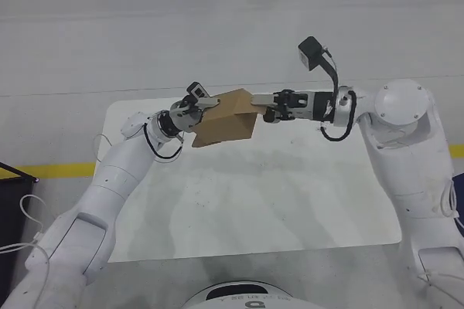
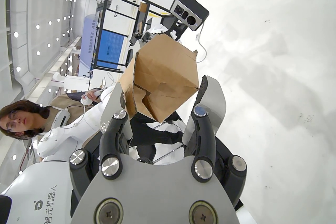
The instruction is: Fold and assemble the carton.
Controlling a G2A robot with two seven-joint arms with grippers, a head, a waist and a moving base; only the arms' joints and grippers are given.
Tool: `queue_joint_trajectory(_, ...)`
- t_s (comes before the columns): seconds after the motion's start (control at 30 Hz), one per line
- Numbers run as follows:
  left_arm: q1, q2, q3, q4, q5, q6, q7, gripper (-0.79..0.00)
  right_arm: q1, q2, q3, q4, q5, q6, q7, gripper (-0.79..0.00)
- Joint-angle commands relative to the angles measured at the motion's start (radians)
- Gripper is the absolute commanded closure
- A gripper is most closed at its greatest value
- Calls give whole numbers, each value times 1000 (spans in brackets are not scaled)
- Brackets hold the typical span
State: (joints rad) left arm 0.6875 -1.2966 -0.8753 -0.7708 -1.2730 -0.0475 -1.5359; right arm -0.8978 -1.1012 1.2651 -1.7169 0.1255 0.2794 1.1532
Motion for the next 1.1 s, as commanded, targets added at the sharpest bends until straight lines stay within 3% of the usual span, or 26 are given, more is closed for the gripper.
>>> queue_joint_trajectory(0.0, -1, 1, -1, -1, -2, 0, 0, 0, 5, 2, -7, 2, -14, 6, 11, -770)
queue_joint_trajectory(0.33, -2, 2, 0, -1, -6, 1, 0, 0, 21, 18, -38, 10, -82, 17, 85, -785)
queue_joint_trajectory(0.8, 6, -2, 4, -12, -27, 7, 0, 0, 21, 4, -120, 70, -27, -49, -42, -785)
queue_joint_trajectory(1.07, 10, -2, 0, -17, -38, 12, 0, 0, 35, 0, -156, 100, -23, -53, -56, -785)
